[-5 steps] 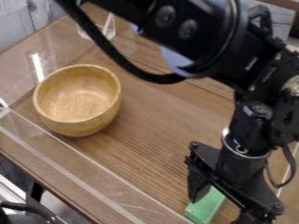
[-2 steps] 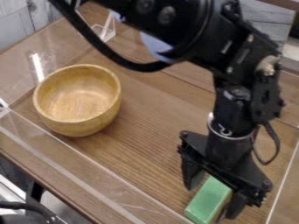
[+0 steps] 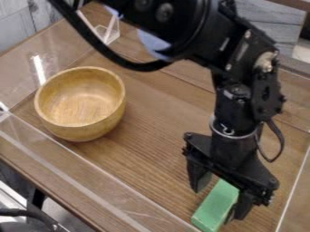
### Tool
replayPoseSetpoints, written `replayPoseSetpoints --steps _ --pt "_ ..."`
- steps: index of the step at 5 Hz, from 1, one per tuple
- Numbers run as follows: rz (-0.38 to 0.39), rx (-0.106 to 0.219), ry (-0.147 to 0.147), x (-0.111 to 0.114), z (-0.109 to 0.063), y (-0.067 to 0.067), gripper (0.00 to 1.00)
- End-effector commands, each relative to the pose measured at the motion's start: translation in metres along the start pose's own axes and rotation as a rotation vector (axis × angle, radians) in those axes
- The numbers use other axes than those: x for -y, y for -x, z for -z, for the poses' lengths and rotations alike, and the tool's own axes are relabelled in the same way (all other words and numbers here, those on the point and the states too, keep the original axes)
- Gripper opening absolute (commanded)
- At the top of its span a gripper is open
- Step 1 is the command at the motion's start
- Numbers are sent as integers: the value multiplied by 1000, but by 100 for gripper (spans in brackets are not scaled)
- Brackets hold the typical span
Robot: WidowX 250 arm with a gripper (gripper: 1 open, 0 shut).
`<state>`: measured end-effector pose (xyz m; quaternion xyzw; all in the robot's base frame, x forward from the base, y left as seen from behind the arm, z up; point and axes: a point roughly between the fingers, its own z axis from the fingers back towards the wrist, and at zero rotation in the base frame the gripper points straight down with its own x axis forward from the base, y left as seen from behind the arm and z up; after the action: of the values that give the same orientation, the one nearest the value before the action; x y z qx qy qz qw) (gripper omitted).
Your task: Put the green block in the brown bowl
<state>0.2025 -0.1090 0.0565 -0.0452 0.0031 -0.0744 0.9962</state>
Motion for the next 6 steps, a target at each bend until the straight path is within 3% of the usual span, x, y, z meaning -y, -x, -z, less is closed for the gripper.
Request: replayPoseSetpoints --steps 1,6 --pt "-13 41 20 0 -5 -10 100" --pt "-57 65 35 -9 10 -24 100"
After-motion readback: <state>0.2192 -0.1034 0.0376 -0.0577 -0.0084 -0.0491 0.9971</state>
